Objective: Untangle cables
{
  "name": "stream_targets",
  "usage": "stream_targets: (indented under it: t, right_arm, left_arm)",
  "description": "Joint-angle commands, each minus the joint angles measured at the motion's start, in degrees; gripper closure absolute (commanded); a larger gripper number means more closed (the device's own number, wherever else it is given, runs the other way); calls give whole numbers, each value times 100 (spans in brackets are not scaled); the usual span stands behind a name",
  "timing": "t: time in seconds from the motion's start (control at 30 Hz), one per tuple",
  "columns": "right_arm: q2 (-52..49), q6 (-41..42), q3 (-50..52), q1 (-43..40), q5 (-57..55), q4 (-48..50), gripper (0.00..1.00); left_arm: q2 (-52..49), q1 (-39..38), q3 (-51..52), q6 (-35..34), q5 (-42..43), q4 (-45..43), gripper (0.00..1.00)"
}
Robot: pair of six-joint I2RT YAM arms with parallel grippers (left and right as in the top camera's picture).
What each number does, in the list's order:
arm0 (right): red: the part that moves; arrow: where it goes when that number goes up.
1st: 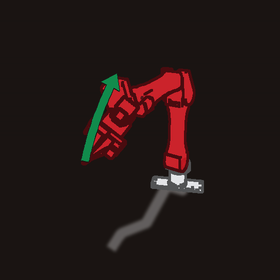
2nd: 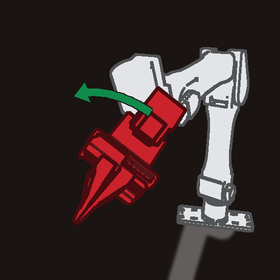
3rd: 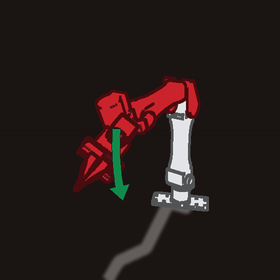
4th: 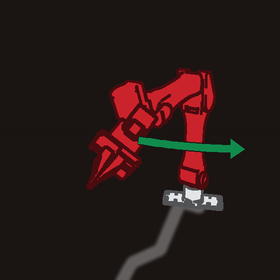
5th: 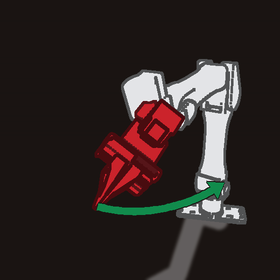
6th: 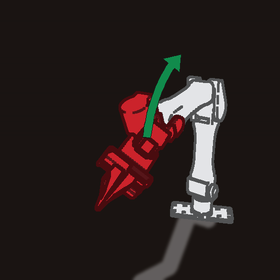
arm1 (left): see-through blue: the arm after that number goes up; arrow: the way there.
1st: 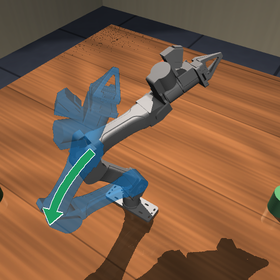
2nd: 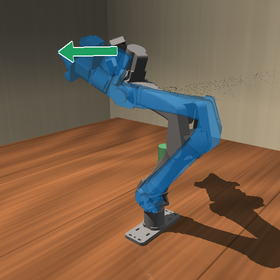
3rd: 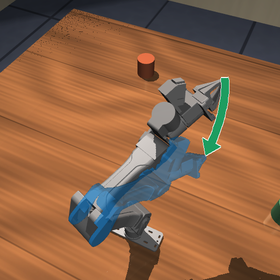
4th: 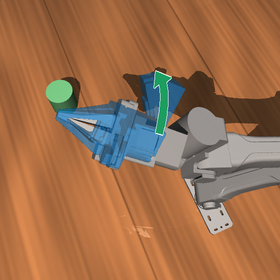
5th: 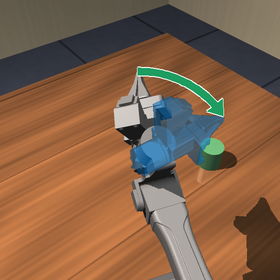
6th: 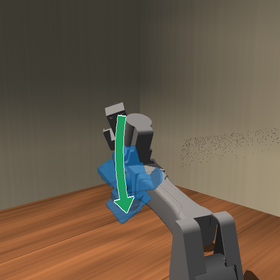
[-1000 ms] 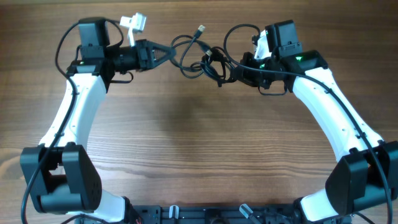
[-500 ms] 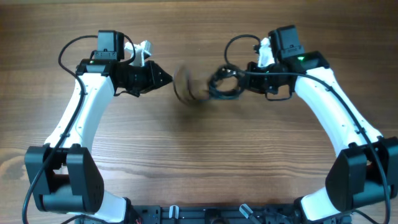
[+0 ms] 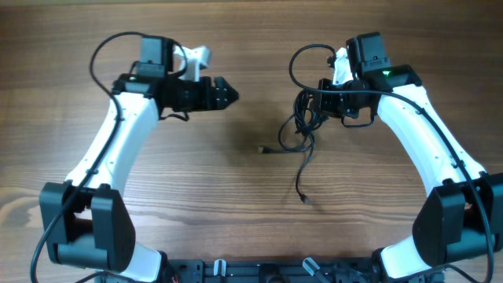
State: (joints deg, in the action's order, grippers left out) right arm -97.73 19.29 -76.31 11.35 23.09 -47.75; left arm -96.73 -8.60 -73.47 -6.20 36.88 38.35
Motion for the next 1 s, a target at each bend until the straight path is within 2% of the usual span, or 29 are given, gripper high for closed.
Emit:
stream_targets:
  t: [0.0, 0.27, 0.57, 0.97]
  right_arm:
    - [-68, -291, 4, 28, 343, 28, 95]
    - [-68, -588, 4, 28, 494, 35, 94]
    - [-68, -717, 4, 28, 553, 28, 95]
    - [-68, -713, 4, 31, 555, 28, 94]
  left_arm:
    - [111, -466, -116, 151, 144, -90, 21]
    - [-149, -1276, -101, 153, 11, -754, 25]
    - [-809, -1816, -101, 452, 11, -892, 32]
    - [-1082, -1980, -101, 452, 9, -1099, 45]
